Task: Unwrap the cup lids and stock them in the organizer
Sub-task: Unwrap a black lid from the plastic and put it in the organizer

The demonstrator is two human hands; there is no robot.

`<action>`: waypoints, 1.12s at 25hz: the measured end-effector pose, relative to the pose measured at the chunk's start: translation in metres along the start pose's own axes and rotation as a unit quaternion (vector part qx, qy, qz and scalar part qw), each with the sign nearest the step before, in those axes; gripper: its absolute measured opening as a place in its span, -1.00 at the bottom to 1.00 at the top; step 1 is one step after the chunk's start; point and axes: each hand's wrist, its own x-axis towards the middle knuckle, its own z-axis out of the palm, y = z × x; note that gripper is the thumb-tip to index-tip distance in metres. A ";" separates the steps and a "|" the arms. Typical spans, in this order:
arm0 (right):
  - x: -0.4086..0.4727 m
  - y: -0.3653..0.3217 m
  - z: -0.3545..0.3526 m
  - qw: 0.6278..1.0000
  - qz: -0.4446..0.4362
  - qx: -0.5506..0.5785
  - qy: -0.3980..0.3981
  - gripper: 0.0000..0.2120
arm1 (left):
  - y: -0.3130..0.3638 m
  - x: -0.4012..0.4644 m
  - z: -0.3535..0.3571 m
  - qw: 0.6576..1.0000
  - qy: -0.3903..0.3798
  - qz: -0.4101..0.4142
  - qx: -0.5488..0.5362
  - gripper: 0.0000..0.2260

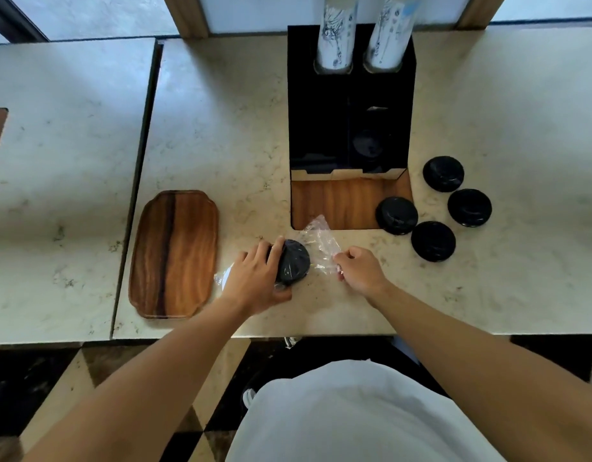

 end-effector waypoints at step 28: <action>0.011 -0.036 -0.002 0.944 -0.204 -0.256 0.035 -0.80 | 0.054 0.039 -0.001 0.998 0.006 -0.013 0.056 -0.21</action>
